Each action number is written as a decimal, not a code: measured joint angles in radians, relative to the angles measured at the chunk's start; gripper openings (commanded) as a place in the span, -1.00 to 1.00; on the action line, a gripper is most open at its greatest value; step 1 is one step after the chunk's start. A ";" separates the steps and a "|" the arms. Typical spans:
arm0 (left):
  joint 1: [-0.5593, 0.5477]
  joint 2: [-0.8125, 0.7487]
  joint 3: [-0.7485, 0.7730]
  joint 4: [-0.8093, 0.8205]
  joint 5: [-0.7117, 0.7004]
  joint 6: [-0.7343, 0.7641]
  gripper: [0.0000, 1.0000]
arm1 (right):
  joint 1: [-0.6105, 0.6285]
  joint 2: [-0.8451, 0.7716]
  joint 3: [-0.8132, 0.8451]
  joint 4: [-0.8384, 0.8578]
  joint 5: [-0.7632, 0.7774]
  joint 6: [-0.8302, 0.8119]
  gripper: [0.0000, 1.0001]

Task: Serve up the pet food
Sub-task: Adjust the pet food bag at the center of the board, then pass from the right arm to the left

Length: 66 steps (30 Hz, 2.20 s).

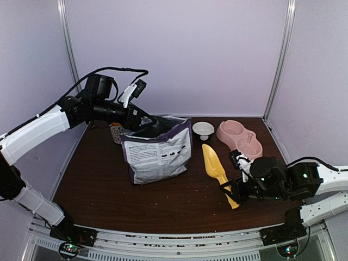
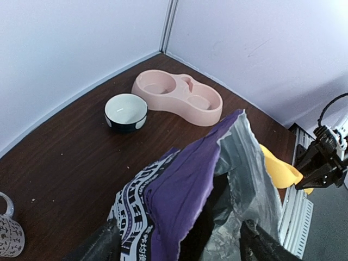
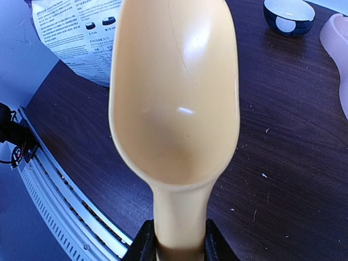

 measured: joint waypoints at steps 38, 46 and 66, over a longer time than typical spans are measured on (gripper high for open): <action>-0.401 -0.729 -0.532 -0.154 -0.596 -0.624 0.10 | 0.193 0.175 0.116 -0.137 -0.012 -0.246 -1.00; -0.491 -0.681 -0.659 -0.087 -0.597 -0.755 -0.01 | 0.253 0.277 0.196 -0.147 0.032 -0.259 -1.00; -0.542 -0.517 -0.718 0.250 -0.466 -0.851 -0.19 | 0.408 0.541 0.396 -0.196 0.212 -0.375 -1.00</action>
